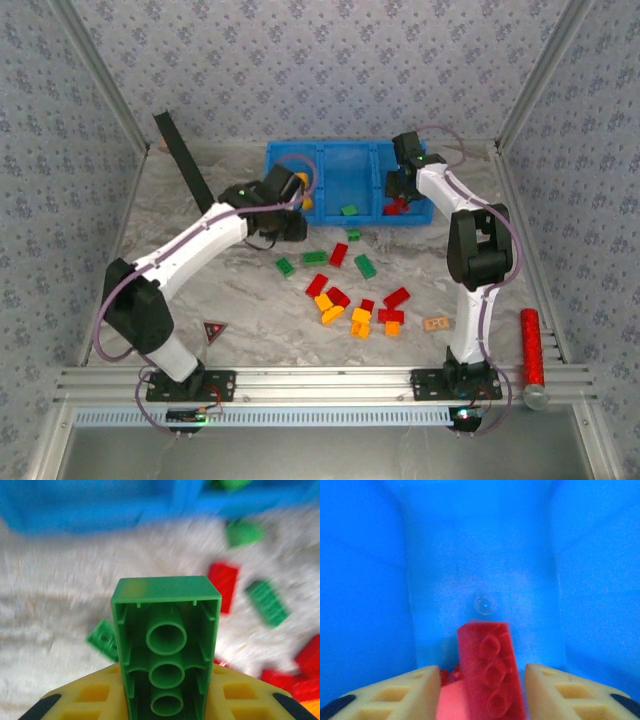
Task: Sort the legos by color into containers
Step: Pick up the lego from the middle-left of the table, then place the lego in the container.
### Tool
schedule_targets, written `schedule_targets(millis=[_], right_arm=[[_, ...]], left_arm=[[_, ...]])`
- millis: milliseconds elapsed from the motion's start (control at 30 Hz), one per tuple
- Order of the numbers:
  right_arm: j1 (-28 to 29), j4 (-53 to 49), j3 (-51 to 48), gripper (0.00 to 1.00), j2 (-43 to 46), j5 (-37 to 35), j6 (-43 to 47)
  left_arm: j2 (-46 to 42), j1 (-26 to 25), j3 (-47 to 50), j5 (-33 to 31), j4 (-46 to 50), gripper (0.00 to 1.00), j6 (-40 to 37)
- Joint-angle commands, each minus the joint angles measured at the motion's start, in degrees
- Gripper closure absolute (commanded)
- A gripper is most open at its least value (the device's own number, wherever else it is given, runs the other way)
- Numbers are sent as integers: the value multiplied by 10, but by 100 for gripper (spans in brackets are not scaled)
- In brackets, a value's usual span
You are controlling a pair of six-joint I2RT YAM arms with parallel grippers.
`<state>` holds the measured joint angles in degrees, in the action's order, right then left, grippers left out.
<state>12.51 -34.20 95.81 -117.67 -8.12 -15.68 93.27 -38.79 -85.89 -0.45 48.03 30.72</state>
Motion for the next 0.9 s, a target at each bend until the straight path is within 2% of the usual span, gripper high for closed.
schedule_targets(millis=[0, 200, 367, 533, 600, 733, 867], right_arm=[[0, 18, -15, 46, 4, -8, -6], [10, 21, -47, 43, 64, -7, -9], [36, 36, -147, 37, 198, -20, -38], [78, 4, -268, 32, 346, -39, -82], [93, -14, -332, 31, 399, -37, -114], [109, 22, -471, 30, 529, 31, -221], [137, -14, -546, 28, 605, 20, -322]], left_arm=[[58, -5, -97, -22, 15, 77, -36], [186, -5, -298, -32, 32, 76, -63], [305, -6, -442, -29, 53, 76, -66], [416, -13, -564, -21, 68, 76, -59], [454, -16, -602, -22, 71, 76, -55], [503, -17, -638, -23, 64, 73, -42], [527, -15, -640, -38, 50, 69, -37]])
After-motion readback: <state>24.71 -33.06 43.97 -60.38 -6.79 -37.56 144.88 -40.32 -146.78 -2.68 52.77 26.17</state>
